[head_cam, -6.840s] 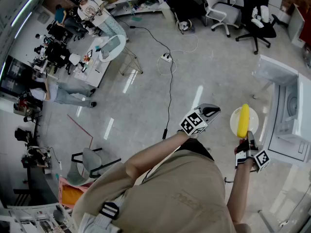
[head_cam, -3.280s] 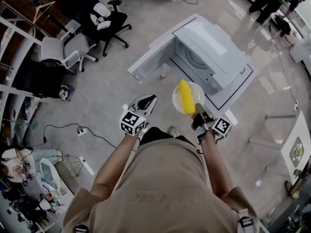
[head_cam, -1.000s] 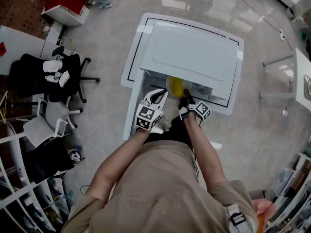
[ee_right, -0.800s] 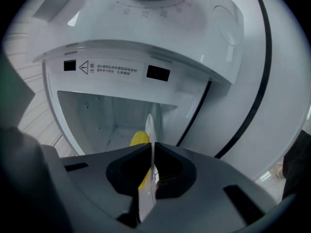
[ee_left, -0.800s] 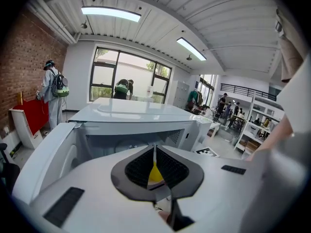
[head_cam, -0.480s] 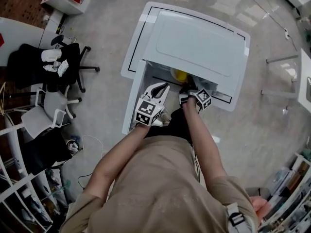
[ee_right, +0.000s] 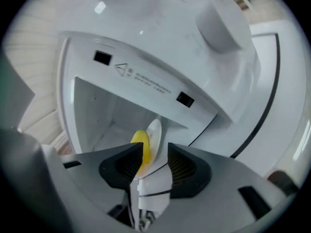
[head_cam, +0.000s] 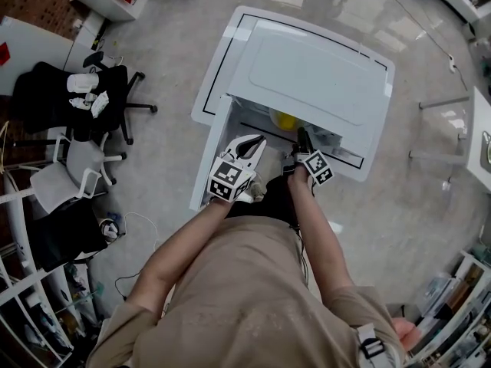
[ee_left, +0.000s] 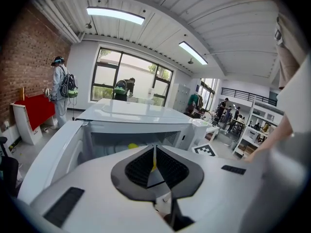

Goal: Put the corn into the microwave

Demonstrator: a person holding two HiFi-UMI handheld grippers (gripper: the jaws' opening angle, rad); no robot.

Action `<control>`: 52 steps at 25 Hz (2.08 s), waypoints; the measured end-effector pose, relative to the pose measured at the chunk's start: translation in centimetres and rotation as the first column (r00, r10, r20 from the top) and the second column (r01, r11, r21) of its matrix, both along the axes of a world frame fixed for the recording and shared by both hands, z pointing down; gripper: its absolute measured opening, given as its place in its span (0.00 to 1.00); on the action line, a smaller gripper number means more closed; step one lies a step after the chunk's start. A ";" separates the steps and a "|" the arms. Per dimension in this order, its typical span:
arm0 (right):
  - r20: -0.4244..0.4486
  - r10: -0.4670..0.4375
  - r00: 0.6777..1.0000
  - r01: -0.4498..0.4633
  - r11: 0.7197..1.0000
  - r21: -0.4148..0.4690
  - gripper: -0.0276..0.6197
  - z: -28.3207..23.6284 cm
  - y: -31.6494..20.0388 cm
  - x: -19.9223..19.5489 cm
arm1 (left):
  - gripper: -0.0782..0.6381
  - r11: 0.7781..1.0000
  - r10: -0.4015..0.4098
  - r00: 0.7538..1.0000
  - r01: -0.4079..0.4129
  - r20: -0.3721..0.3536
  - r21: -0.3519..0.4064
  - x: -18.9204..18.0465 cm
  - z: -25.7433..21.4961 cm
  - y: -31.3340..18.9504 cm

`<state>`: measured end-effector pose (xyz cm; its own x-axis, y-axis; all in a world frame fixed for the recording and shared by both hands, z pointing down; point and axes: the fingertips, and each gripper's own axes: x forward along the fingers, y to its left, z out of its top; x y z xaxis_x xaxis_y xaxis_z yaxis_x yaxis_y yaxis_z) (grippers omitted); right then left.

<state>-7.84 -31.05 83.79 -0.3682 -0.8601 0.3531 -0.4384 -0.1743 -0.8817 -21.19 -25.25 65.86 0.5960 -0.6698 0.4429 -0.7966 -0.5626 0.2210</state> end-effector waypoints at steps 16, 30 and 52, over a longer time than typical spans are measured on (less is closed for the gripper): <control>-0.805 -0.323 0.497 0.459 0.886 -0.072 0.50 1.6 -0.6 -5.3 | 0.12 0.999 0.040 0.998 -0.039 0.038 -0.028 -0.7 -0.2 1.0; -0.862 -0.349 0.368 0.474 0.868 -0.149 0.50 1.0 -5.3 -5.6 | 0.12 0.998 0.062 0.998 -0.062 0.031 -0.011 -1.6 -2.1 2.3; -0.812 -0.136 0.568 0.619 0.721 0.312 0.50 -31.2 8.9 0.5 | 0.12 0.961 0.084 0.977 -0.029 -0.194 0.274 -2.7 -17.3 2.2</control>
<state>-7.34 -22.18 52.56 -0.5494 -0.8102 0.2045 -0.8356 0.5329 -0.1335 -23.85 -23.02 48.61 0.6944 -0.7098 0.1181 -0.7162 -0.6660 0.2085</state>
